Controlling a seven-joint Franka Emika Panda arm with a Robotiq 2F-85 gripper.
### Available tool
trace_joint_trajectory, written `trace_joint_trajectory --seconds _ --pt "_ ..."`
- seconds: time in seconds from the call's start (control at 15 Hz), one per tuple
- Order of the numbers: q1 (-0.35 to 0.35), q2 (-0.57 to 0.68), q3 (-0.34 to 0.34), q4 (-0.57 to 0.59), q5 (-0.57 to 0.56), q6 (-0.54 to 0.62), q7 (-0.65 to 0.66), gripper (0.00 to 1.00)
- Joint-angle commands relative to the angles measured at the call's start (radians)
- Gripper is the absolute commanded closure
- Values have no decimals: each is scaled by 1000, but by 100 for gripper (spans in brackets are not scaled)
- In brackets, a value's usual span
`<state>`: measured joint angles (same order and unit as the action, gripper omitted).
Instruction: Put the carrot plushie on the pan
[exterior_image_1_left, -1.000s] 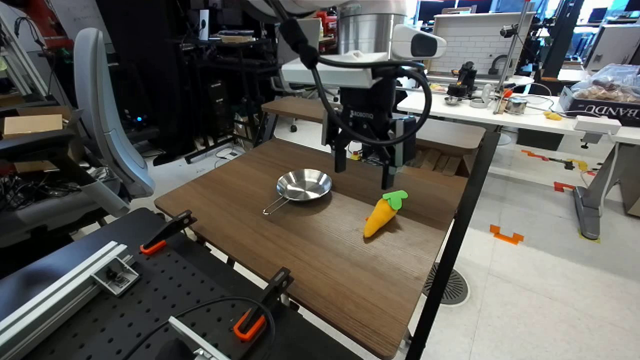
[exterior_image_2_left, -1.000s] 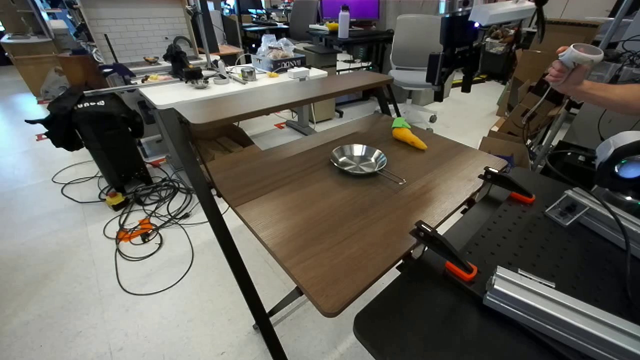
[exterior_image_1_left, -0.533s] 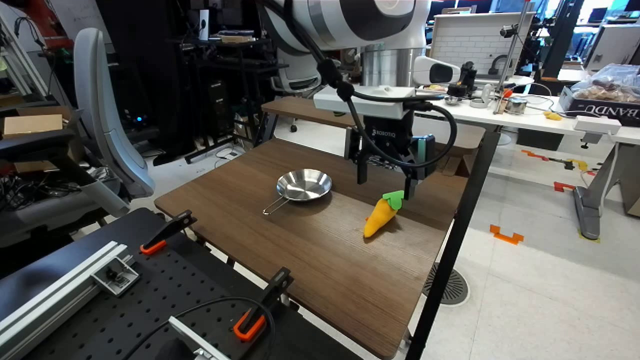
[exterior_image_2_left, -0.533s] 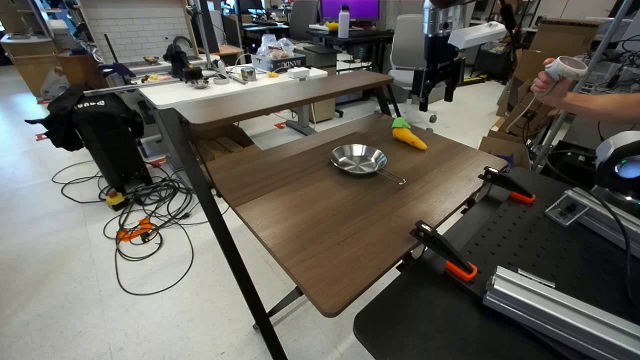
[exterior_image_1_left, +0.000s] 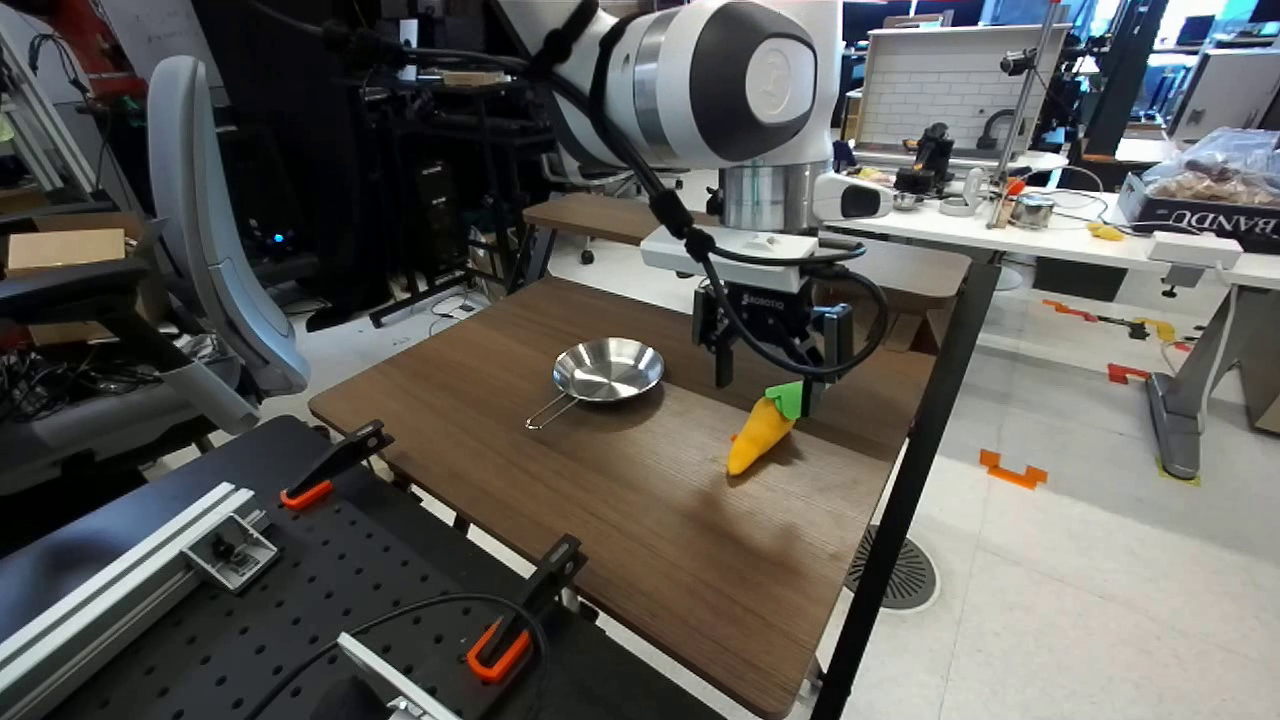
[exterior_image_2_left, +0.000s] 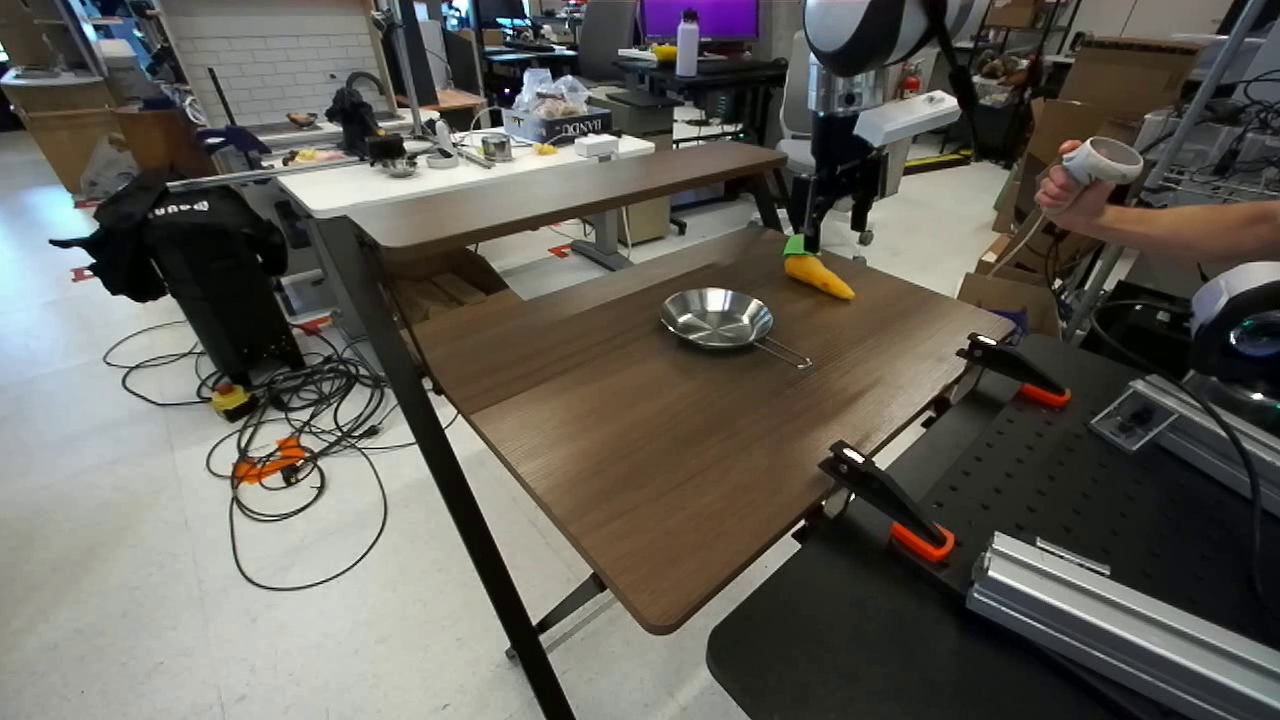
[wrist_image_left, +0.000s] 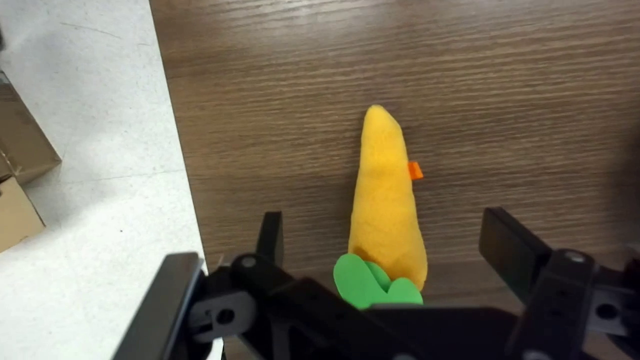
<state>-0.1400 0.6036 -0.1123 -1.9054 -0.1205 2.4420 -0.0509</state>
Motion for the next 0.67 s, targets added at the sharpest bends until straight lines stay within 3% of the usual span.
trace_joint_trajectory --seconds 0.0,0.6 --pt "-4 80 11 74 6 35 -25 0" --pt "-1 164 14 136 3 49 -24 0"
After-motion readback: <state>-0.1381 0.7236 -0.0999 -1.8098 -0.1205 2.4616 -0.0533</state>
